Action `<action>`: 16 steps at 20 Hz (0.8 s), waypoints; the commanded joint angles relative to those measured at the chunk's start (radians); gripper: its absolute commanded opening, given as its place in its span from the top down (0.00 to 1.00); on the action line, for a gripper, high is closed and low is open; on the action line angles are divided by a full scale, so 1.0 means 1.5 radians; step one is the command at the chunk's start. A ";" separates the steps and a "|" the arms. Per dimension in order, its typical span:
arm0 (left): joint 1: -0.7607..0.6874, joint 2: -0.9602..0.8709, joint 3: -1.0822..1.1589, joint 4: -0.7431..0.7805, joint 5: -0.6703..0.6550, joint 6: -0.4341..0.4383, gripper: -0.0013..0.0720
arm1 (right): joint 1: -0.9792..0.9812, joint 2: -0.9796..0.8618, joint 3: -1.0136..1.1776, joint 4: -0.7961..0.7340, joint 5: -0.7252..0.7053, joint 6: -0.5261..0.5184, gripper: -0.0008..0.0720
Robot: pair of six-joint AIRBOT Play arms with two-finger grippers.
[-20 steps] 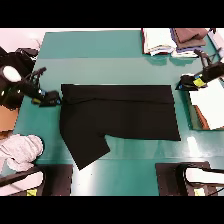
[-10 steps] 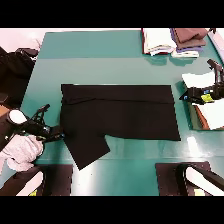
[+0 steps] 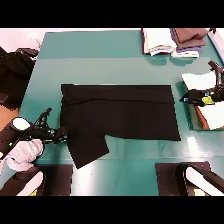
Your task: Fold the shirts.
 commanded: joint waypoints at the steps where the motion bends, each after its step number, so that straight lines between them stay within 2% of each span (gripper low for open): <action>1: 0.001 0.001 0.029 -0.008 -0.037 0.028 0.95 | -0.009 0.002 -0.031 -0.071 0.036 0.001 0.52; 6: 0.001 0.003 0.087 -0.008 -0.067 0.057 0.95 | -0.152 -0.001 -0.174 -0.098 0.064 0.000 0.51; 8: 0.001 0.003 0.087 -0.008 -0.062 0.061 0.95 | -0.218 -0.020 -0.225 -0.092 0.065 -0.001 0.28; 11: 0.001 0.003 0.087 -0.008 -0.059 0.061 0.95 | -0.257 -0.064 -0.293 -0.039 0.057 -0.020 0.31; 13: 0.001 0.003 0.087 -0.009 -0.057 0.061 0.95 | -0.233 -0.084 -0.321 -0.014 0.031 -0.024 0.32; 14: 0.001 0.003 0.087 -0.010 -0.056 0.061 0.95 | -0.210 -0.087 -0.326 -0.001 0.013 -0.024 0.41; 16: 0.001 0.003 0.087 -0.010 -0.059 0.061 0.95 | -0.164 -0.075 -0.326 0.018 -0.026 -0.024 0.45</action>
